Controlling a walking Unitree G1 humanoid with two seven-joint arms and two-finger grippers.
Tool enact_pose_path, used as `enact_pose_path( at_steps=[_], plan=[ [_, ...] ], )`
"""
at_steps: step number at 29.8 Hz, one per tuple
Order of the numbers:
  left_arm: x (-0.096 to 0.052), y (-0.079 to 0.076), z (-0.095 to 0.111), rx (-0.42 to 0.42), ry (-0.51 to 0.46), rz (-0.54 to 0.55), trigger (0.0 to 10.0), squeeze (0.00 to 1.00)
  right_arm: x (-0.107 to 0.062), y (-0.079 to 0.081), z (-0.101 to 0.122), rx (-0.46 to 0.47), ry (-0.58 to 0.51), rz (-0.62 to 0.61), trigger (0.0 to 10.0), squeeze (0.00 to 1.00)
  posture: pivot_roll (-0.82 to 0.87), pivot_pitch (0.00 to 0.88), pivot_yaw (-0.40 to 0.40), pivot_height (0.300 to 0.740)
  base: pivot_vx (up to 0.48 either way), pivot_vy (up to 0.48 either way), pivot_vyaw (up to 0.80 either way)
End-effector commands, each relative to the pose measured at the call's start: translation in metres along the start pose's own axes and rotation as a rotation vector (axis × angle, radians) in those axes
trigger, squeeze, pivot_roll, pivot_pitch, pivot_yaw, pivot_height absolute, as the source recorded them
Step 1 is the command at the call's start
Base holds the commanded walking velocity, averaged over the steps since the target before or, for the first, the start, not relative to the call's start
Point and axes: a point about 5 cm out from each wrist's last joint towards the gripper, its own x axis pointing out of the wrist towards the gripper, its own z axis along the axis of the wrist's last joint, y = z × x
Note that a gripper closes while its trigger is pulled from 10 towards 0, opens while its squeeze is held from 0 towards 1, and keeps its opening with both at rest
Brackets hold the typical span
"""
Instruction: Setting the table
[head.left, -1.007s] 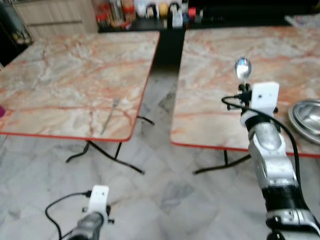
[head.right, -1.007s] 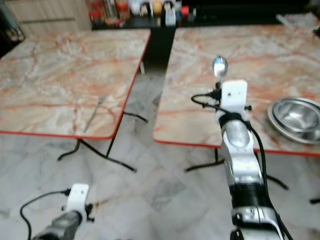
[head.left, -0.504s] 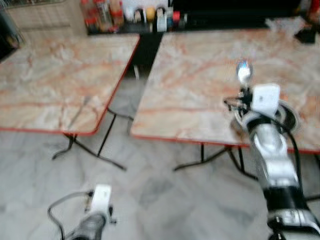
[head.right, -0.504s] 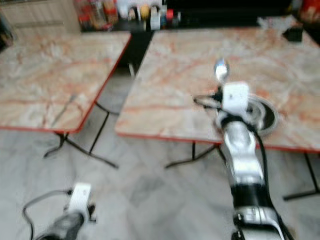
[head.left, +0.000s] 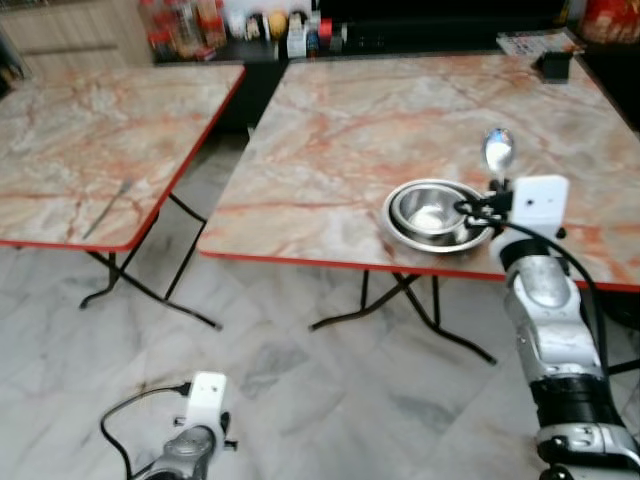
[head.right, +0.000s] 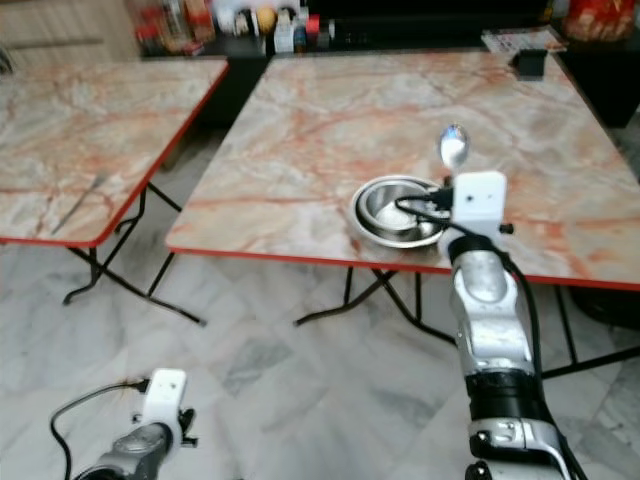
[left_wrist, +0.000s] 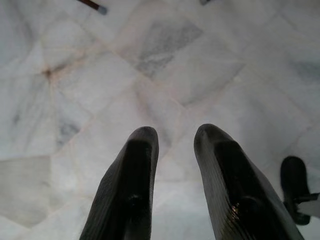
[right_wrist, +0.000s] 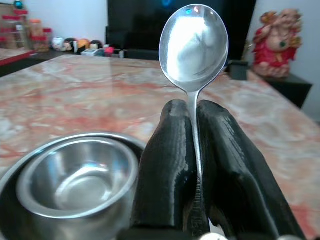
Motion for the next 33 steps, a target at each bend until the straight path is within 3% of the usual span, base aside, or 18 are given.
enact_pose_path(
  at_steps=[1, 7, 12, 20, 33],
  plan=[
    [-0.0016, 0.01, -0.0067, -0.001, 0.022, 0.032, 10.0, 0.0, 0.0014, 0.0103, 0.0029, 0.012, -0.006, 0.028, 10.0, 0.0, -0.08, 0.092, 0.094, 0.74, 0.0, 0.0, 0.0],
    [-0.0018, 0.0089, -0.0053, -0.053, -0.008, 0.025, 10.0, 0.0, 0.002, 0.0082, 0.0005, 0.024, 0.019, 0.006, 10.0, 0.0, -0.08, 0.091, 0.097, 0.74, 0.0, 0.0, 0.0],
    [-0.0017, 0.0096, -0.0054, -0.041, -0.002, 0.028, 10.0, 0.0, 0.0026, 0.0084, -0.001, 0.03, 0.033, 0.001, 10.0, 0.0, -0.08, 0.09, 0.098, 0.74, 0.0, 0.0, -0.64],
    [-0.0018, 0.0105, -0.0051, -0.039, -0.004, 0.035, 10.0, 0.0, 0.0025, 0.0106, 0.0013, 0.029, 0.022, 0.003, 10.0, 0.0, -0.08, 0.081, 0.099, 0.74, 0.0, 0.0, 0.0],
    [-0.0018, 0.0115, -0.0047, -0.036, -0.005, 0.041, 10.0, 0.0, 0.0032, 0.0159, 0.0009, 0.029, 0.031, 0.023, 10.0, 0.0, -0.08, 0.078, 0.101, 0.74, 0.296, 0.0, -0.18]
  ],
)
